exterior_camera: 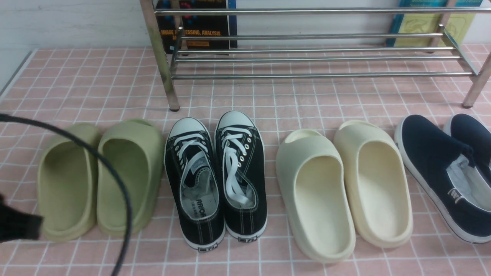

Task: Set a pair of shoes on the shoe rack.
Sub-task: Use the left arm to grab the shoe closest to it

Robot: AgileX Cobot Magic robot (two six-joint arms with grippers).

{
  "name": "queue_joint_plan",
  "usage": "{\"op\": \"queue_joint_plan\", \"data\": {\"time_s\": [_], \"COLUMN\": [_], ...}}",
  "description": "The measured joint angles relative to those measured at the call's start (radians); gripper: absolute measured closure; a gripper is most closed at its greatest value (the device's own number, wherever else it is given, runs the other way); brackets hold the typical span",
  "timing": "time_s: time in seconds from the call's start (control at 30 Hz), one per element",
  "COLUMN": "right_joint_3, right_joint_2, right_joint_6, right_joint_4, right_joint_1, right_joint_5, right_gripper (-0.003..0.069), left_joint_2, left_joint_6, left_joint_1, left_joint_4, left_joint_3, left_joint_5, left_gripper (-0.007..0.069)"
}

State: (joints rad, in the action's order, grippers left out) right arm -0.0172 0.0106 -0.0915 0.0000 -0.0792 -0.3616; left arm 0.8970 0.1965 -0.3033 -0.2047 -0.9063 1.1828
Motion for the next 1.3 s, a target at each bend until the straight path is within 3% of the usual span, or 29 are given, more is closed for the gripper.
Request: {"op": "queue_joint_plan", "data": {"time_s": [0.1, 0.23, 0.33, 0.47, 0.63, 0.73, 0.77, 0.8, 0.87, 0.9, 0.97, 1.03, 1.3], "right_joint_3": [0.000, 0.000, 0.000, 0.000, 0.000, 0.000, 0.000, 0.000, 0.000, 0.000, 0.000, 0.000, 0.000], "right_joint_2": [0.000, 0.000, 0.000, 0.000, 0.000, 0.000, 0.000, 0.000, 0.000, 0.000, 0.000, 0.000, 0.000], "right_joint_6": [0.000, 0.000, 0.000, 0.000, 0.000, 0.000, 0.000, 0.000, 0.000, 0.000, 0.000, 0.000, 0.000], "right_joint_4": [0.000, 0.000, 0.000, 0.000, 0.000, 0.000, 0.000, 0.000, 0.000, 0.000, 0.000, 0.000, -0.006], "right_joint_1": [0.000, 0.000, 0.000, 0.000, 0.000, 0.000, 0.000, 0.000, 0.000, 0.000, 0.000, 0.000, 0.000], "right_joint_5": [0.000, 0.000, 0.000, 0.000, 0.000, 0.000, 0.000, 0.000, 0.000, 0.000, 0.000, 0.000, 0.000], "right_gripper": [0.0419, 0.0419, 0.0419, 0.0419, 0.0419, 0.0419, 0.0419, 0.0419, 0.0419, 0.0419, 0.0419, 0.0419, 0.0419], "left_joint_2": [0.160, 0.294, 0.412, 0.515, 0.656, 0.730, 0.733, 0.755, 0.772, 0.774, 0.779, 0.778, 0.659], "left_joint_6": [0.084, 0.156, 0.215, 0.264, 0.286, 0.311, 0.313, 0.326, 0.334, 0.334, 0.338, 0.342, 0.301], "left_joint_1": [-0.121, -0.198, -0.229, -0.233, -0.233, -0.233, -0.233, -0.233, -0.233, -0.233, -0.233, -0.233, -0.231], "left_joint_4": [0.033, 0.041, 0.049, 0.051, 0.051, 0.051, 0.051, 0.046, 0.040, 0.039, 0.031, 0.024, 0.024], "left_joint_3": [-0.037, -0.066, -0.081, -0.084, -0.084, -0.084, -0.084, -0.084, -0.085, -0.085, -0.085, -0.094, -0.183], "left_joint_5": [-0.062, -0.167, -0.273, -0.363, -0.469, -0.529, -0.529, -0.547, -0.561, -0.562, -0.561, -0.540, -0.382], "left_gripper": [0.0228, 0.0065, 0.0002, -0.0001, 0.0090, 0.0228, 0.0228, 0.0323, 0.0439, 0.0450, 0.0566, 0.0603, 0.0609]}}
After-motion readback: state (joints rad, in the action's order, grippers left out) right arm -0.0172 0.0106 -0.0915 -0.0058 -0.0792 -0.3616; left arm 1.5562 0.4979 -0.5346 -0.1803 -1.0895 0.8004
